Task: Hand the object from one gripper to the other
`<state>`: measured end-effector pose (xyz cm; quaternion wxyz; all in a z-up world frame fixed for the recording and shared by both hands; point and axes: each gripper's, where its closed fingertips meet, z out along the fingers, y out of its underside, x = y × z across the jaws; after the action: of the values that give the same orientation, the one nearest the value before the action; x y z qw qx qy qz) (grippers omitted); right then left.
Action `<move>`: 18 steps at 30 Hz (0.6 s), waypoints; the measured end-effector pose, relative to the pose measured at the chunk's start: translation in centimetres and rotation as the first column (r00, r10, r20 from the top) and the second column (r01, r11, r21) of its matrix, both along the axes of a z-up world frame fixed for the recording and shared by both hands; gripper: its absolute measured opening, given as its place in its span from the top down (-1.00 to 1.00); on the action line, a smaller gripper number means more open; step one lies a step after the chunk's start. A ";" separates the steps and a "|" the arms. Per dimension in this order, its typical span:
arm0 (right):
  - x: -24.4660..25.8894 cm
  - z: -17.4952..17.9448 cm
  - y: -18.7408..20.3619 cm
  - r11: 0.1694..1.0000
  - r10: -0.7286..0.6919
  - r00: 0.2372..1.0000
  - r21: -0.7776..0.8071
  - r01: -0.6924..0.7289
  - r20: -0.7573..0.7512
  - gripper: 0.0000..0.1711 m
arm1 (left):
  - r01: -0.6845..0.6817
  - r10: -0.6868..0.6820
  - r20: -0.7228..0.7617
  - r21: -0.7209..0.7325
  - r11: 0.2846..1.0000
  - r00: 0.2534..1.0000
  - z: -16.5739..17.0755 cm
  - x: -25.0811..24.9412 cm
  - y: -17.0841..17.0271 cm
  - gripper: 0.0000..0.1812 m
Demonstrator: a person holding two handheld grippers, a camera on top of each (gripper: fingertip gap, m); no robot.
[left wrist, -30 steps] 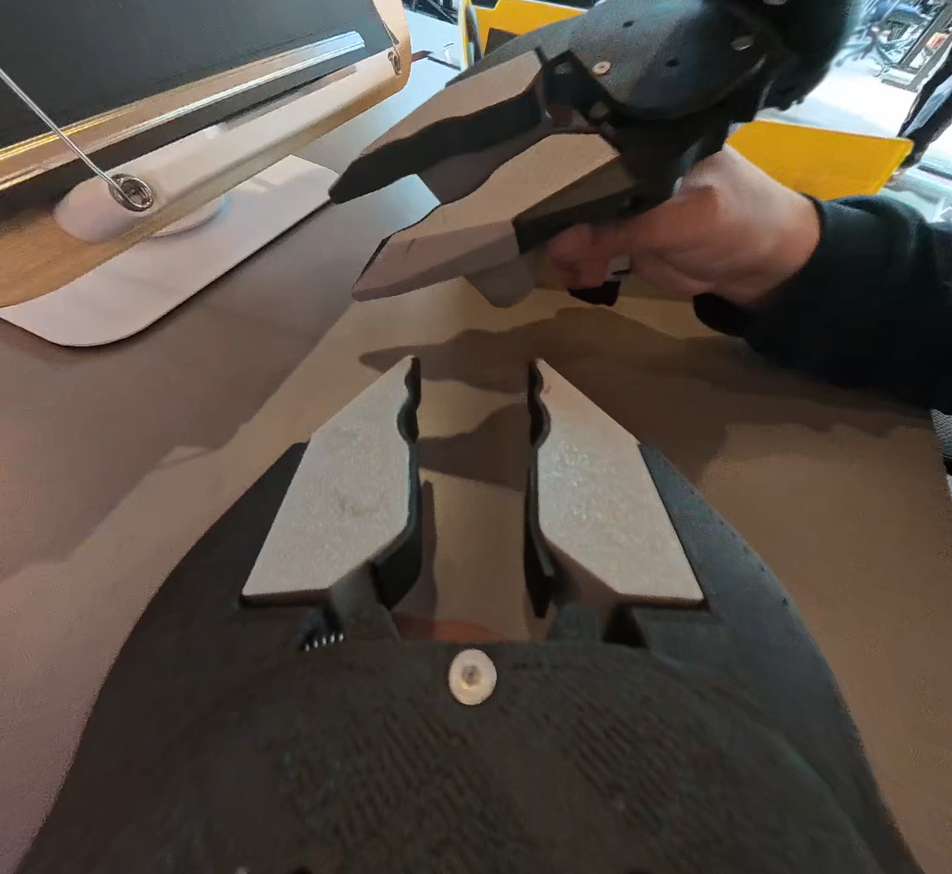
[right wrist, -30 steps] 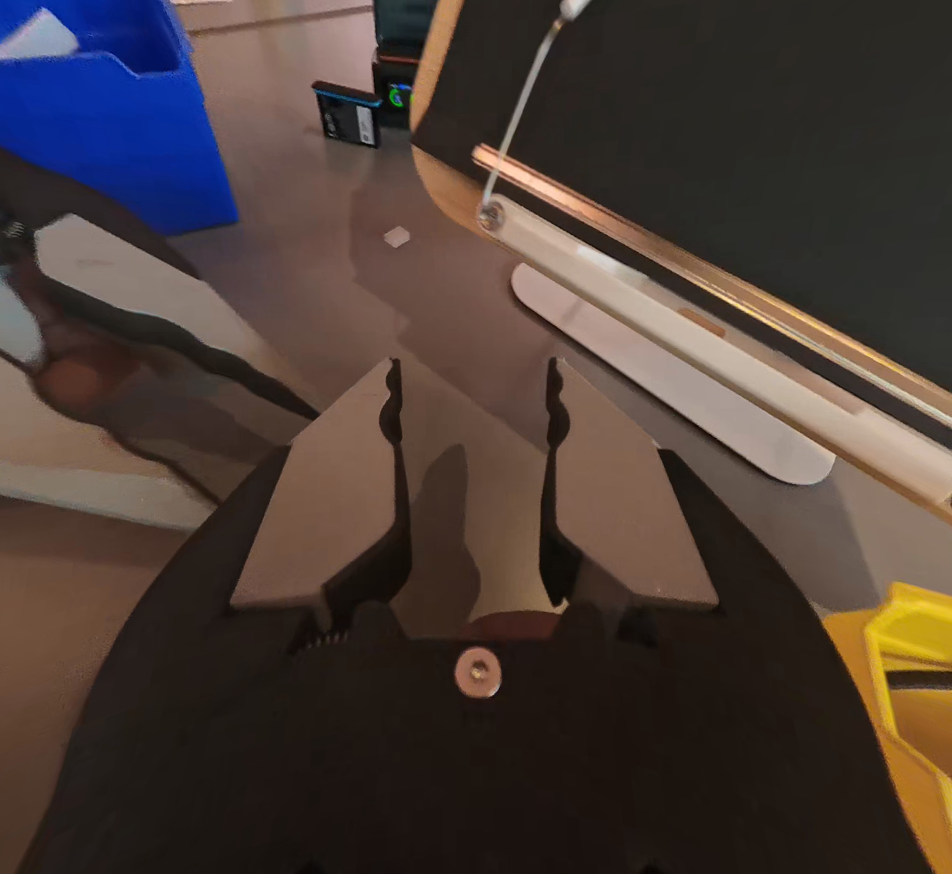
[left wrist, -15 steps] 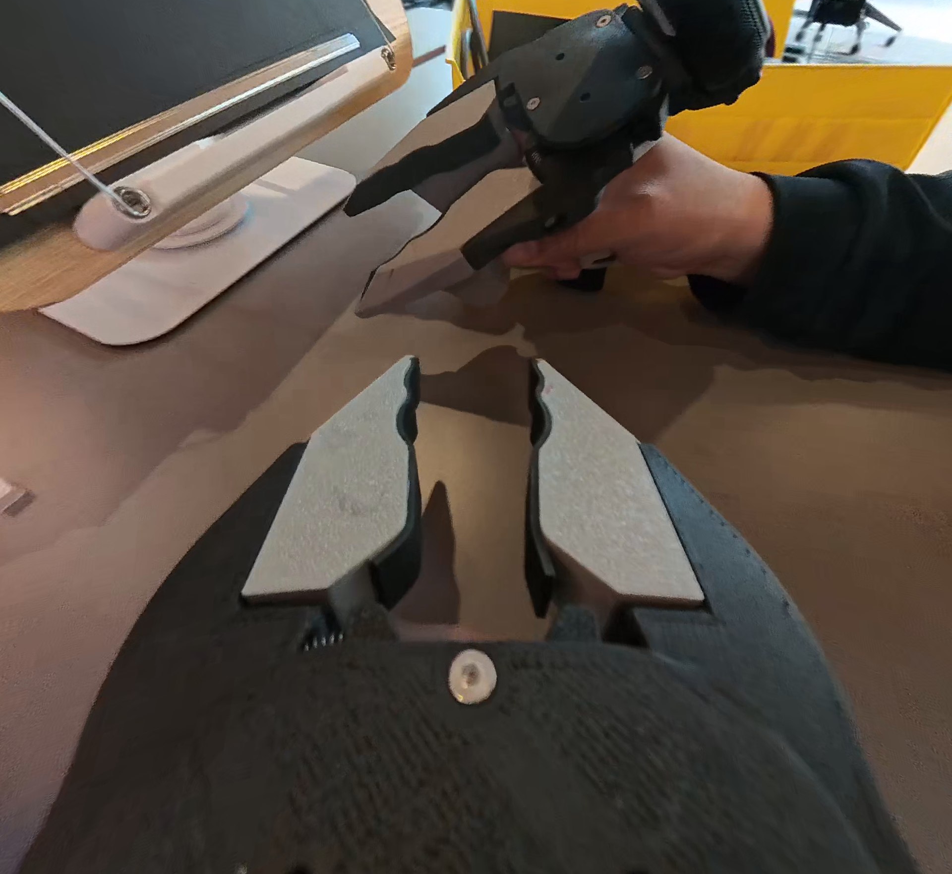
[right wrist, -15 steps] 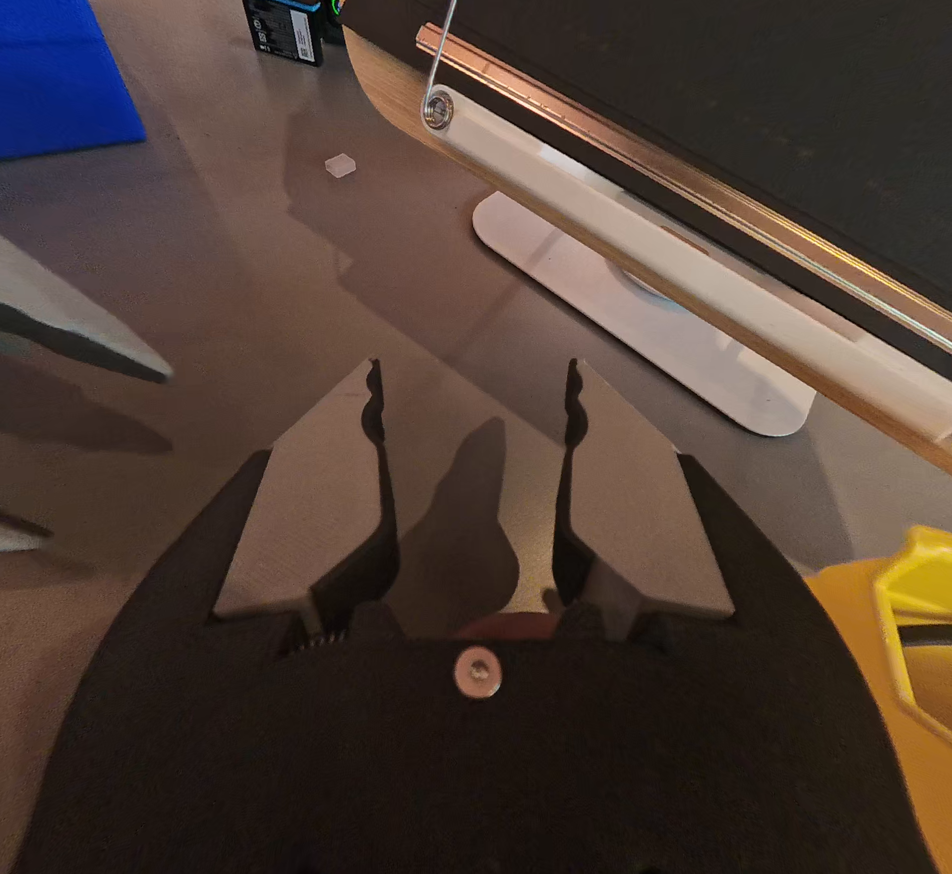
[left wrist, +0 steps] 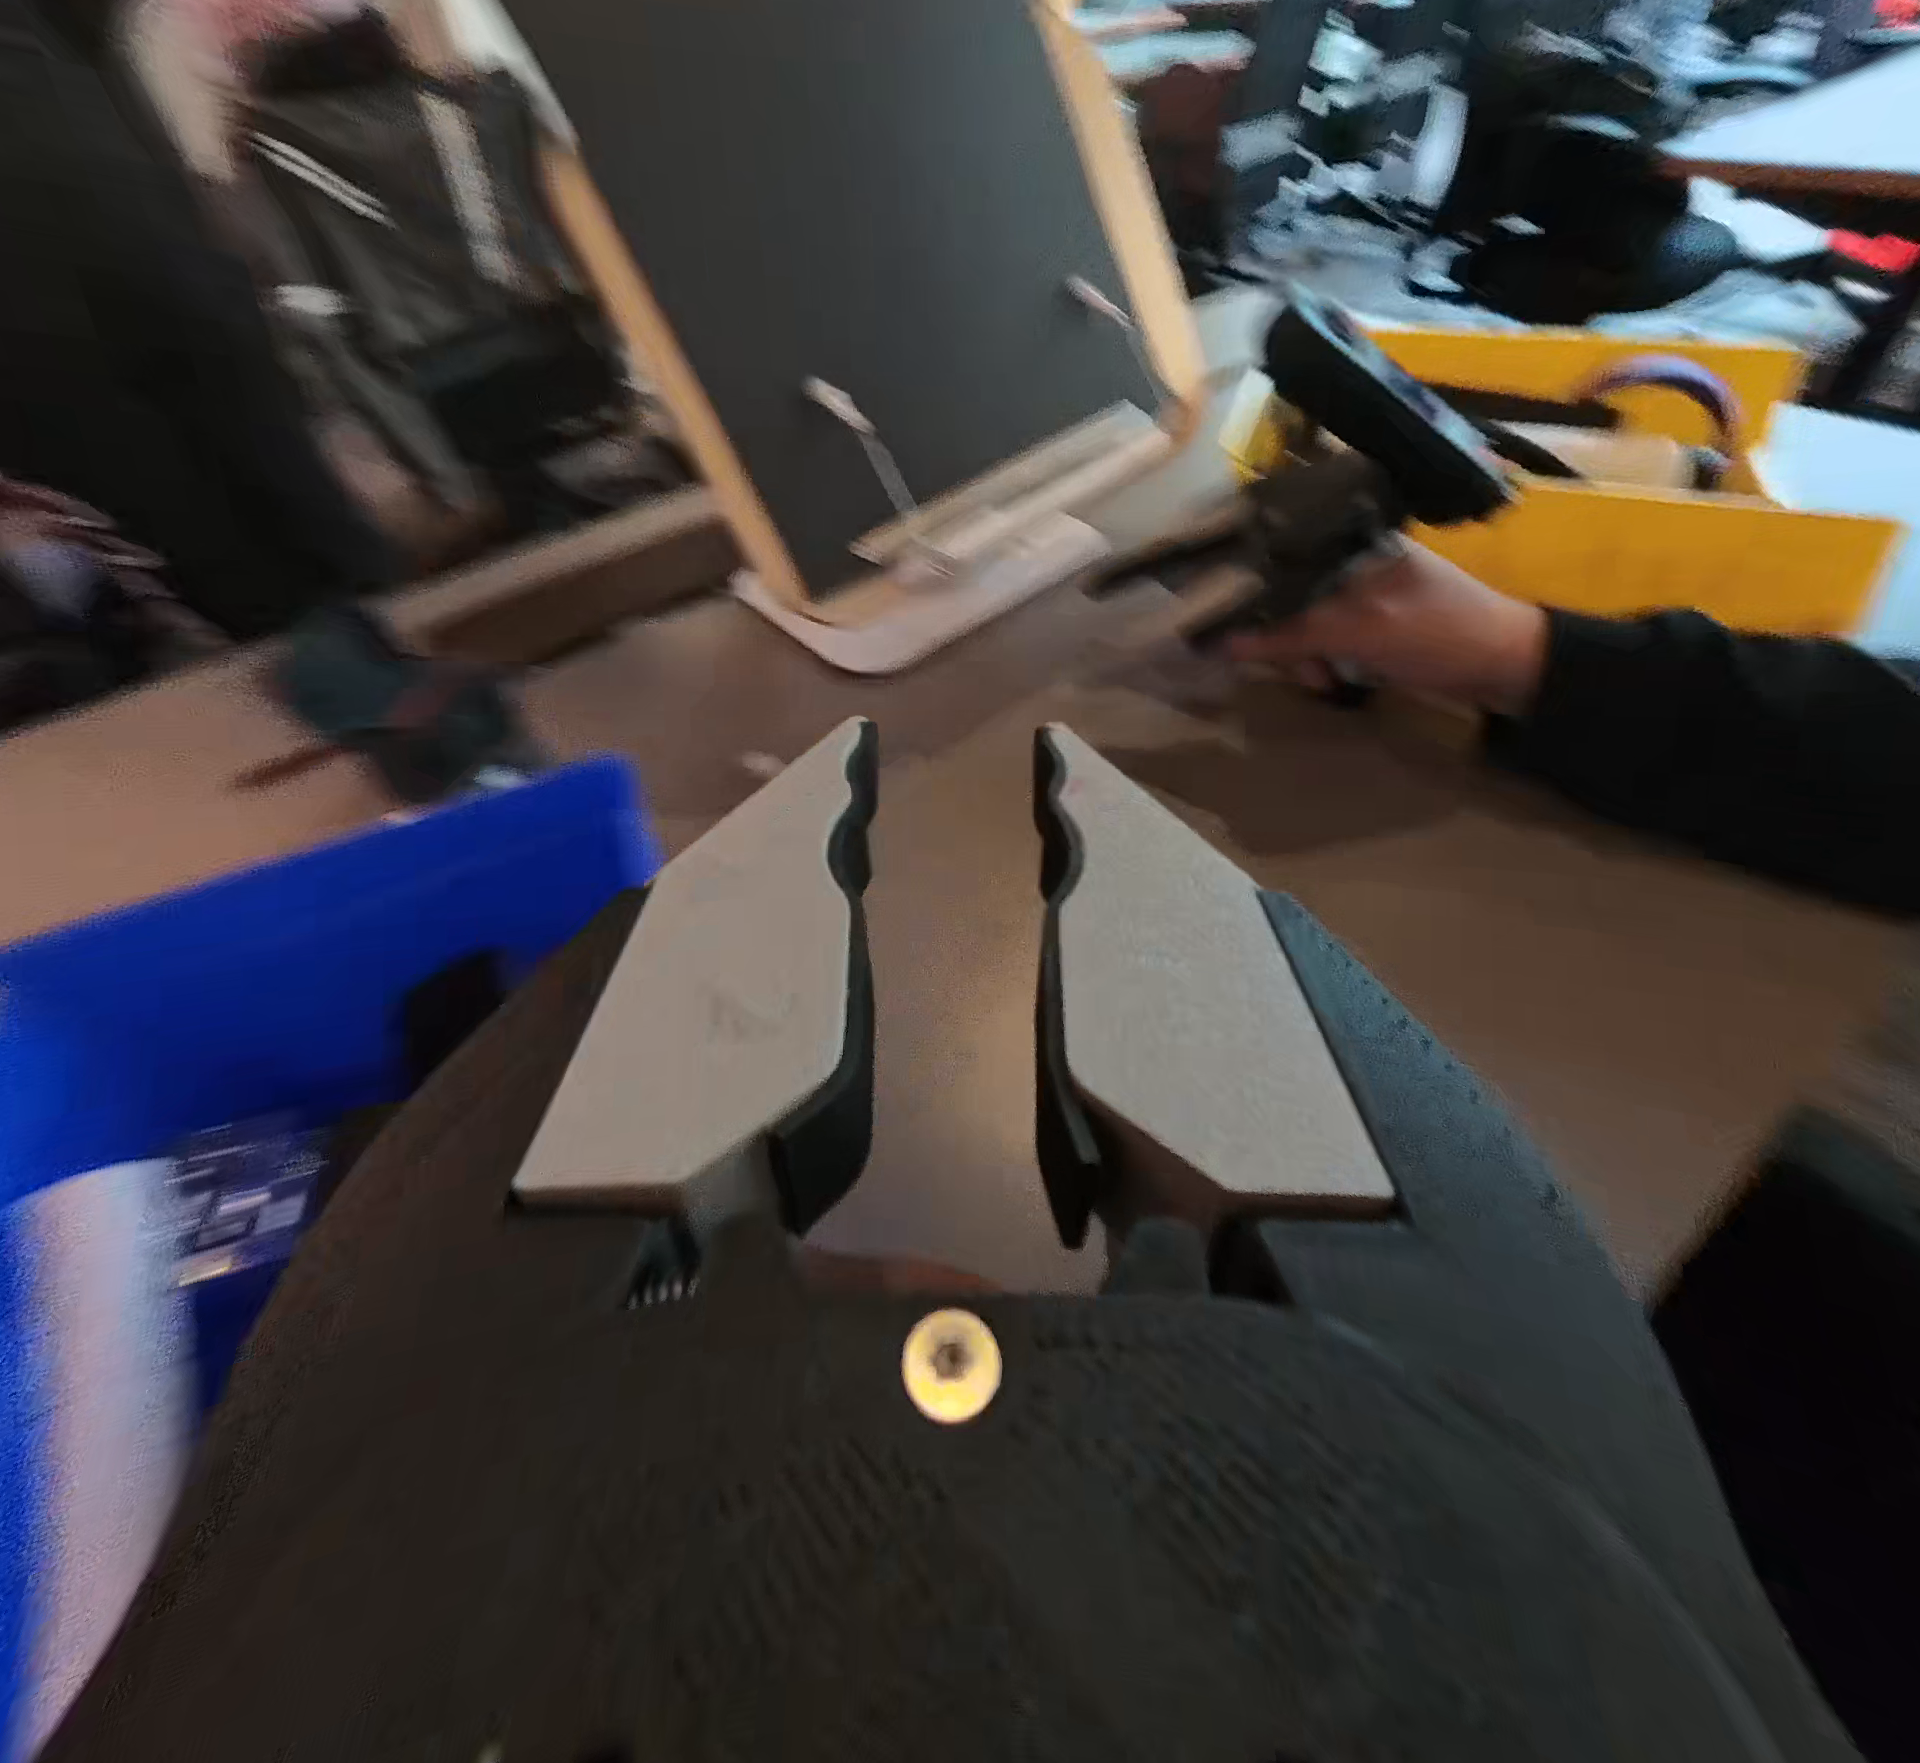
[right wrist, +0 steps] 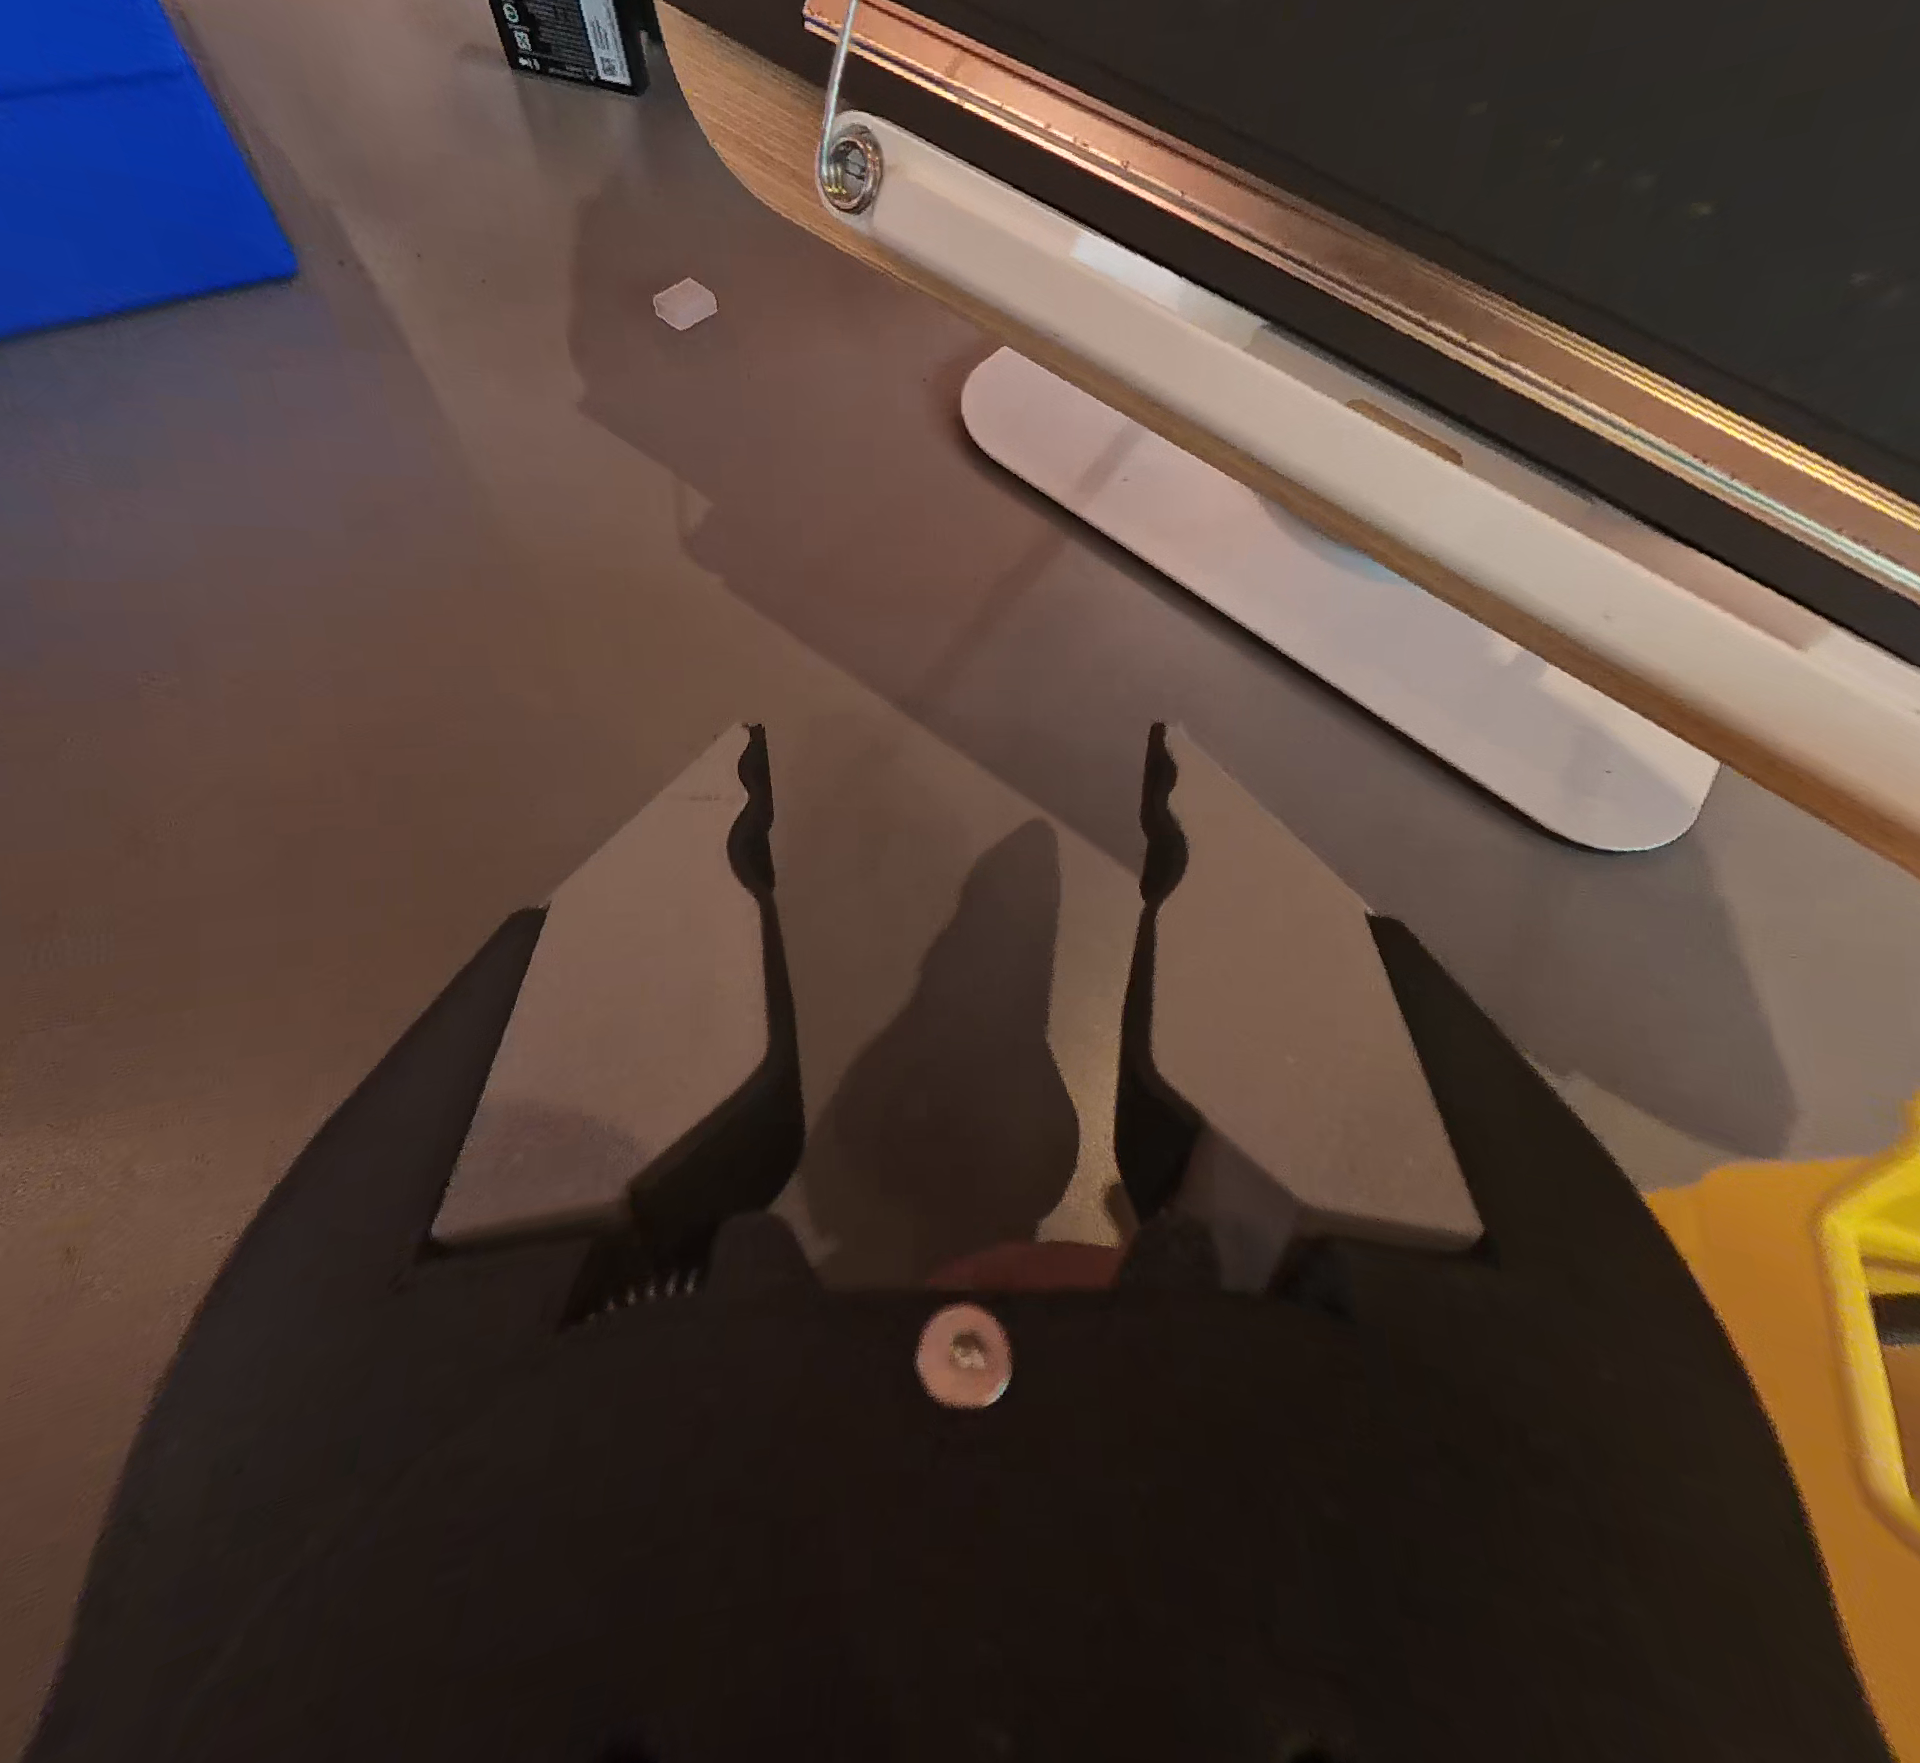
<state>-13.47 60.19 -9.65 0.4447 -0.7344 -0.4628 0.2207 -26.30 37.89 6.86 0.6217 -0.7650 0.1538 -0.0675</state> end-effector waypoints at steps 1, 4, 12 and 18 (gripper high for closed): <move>0.0 0.0 0.0 1.000 0.001 1.000 -0.011 -0.001 -0.003 0.20 | -0.072 0.073 -0.016 0.034 0.997 0.997 1.7 -2.6 -0.1 0.74; 0.0 -0.2 0.0 0.999 0.004 1.000 -0.036 -0.004 -0.004 0.20 | -0.242 0.232 -0.111 -0.089 0.966 0.966 0.8 -10.5 0.5 0.69; -0.2 -0.9 -0.4 0.999 0.023 0.999 -0.032 -0.022 0.046 0.21 | -0.378 0.264 -0.275 -0.571 0.729 0.924 -14.7 -21.3 0.8 0.60; -0.3 -1.2 -0.5 0.999 0.033 0.997 -0.040 -0.030 0.064 0.21 | -0.313 0.224 -0.220 -0.698 0.644 0.950 -19.7 -21.6 1.5 0.48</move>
<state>-13.73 59.71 -10.87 0.4113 -0.7424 -0.4841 0.2128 -47.90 39.41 -12.87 0.2614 -0.9645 0.0343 0.0138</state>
